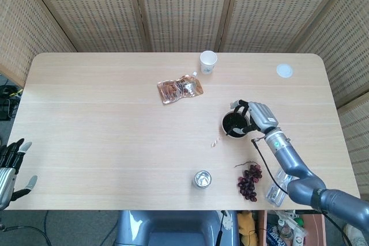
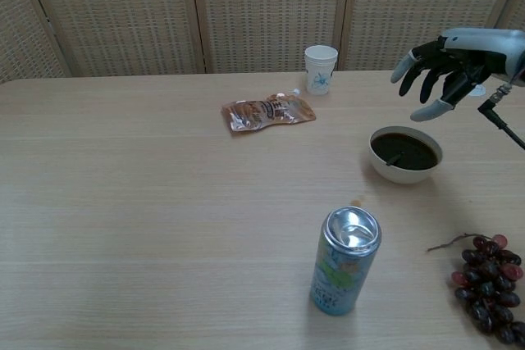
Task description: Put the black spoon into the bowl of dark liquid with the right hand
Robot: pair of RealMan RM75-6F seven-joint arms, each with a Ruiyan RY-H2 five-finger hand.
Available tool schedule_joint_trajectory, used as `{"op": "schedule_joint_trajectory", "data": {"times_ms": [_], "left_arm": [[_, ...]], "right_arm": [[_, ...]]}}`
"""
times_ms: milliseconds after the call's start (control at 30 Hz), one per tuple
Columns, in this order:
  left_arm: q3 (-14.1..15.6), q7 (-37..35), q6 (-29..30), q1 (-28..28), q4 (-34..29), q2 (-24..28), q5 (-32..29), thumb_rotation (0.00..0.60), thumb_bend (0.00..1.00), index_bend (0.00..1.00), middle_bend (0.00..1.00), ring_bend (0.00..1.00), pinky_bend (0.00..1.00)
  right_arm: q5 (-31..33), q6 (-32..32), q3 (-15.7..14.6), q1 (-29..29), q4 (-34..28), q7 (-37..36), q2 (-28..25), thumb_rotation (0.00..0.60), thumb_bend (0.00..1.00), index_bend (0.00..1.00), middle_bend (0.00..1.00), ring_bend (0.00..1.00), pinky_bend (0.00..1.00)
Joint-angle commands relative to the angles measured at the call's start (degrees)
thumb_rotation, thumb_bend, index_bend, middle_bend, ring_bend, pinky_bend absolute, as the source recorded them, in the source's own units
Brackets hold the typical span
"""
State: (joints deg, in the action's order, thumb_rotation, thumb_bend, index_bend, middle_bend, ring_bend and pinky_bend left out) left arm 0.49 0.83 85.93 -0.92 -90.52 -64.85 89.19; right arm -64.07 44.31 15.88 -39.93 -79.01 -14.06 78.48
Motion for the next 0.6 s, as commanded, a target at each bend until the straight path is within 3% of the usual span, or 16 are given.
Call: {"op": "schedule_joint_trajectory", "data": {"times_ms": [33, 300, 600], "left_arm": [[-0.2, 0.3, 0.2, -0.4, -0.2, -0.2, 0.7, 0.6, 0.36, 0.0, 0.0, 0.0, 0.0], [-0.3, 1.2, -0.2, -1.9, -0.9, -0.3, 2.6, 0.6, 0.36, 0.0, 0.0, 0.0, 0.0], [-0.5, 3.5, 0.4, -2.1, -1.1, -0.7, 2.7, 0.6, 0.36, 0.0, 0.0, 0.0, 0.0]], "right_arm": [[-1.2, 11.5, -1.0, 5.4, -6.6, 6.1, -2.0, 0.6, 0.27, 0.39, 0.4, 0.37, 0.53], [-6.3, 28.8, -5.6, 13.5, -11.0, 18.9, -2.6, 0.6, 0.28, 0.39, 0.32, 0.25, 0.39], [-9.8, 37.9, -11.3, 20.6, -15.1, 29.1, -5.3, 0.6, 0.28, 0.39, 0.23, 0.15, 0.28]]}}
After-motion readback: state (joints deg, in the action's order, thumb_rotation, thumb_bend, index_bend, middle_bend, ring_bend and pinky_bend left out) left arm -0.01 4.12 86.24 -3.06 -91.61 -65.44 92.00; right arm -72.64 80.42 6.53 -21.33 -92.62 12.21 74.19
